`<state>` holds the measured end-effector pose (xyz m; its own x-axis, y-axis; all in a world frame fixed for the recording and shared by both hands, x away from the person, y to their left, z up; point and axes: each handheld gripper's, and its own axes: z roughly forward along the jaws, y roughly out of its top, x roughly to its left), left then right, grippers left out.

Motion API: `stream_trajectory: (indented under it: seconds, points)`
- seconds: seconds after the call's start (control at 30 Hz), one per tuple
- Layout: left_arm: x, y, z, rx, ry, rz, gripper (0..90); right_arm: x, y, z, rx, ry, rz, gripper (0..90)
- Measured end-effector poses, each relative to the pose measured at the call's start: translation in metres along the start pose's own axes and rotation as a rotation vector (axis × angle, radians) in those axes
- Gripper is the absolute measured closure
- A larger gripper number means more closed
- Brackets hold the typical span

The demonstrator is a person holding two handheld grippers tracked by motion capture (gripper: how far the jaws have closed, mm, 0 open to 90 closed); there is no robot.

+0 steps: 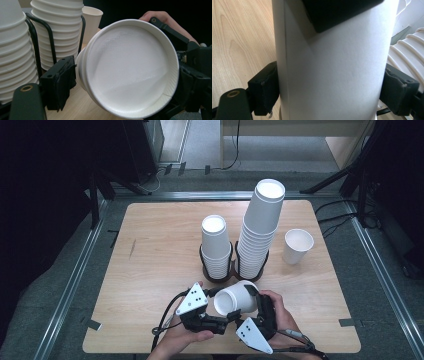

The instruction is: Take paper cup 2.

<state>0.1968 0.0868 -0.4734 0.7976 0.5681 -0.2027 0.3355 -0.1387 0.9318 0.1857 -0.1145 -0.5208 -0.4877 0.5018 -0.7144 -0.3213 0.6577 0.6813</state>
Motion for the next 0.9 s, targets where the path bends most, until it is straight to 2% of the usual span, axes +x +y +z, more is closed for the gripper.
stream_trajectory:
  seconds: [0.17,0.43,0.6,0.9]
  points:
    - [0.0013,0.0011,-0.002,-0.011,0.014,-0.008,21.8,-0.0015,-0.0008,0.0,0.002,-0.007,-0.005,14.3]
    - [0.0022,0.0009,-0.0018,-0.009,0.012,-0.015,22.5,-0.001,-0.0009,0.0001,0.006,-0.007,-0.008,14.1]
    - [0.0027,0.002,-0.0023,-0.016,0.03,-0.022,23.4,-0.0018,-0.0015,0.0005,0.007,-0.014,-0.002,14.1]
    - [-0.0009,0.0018,-0.0028,-0.004,0.051,-0.005,24.7,-0.0013,-0.0011,0.0012,0.012,-0.014,-0.009,13.2]
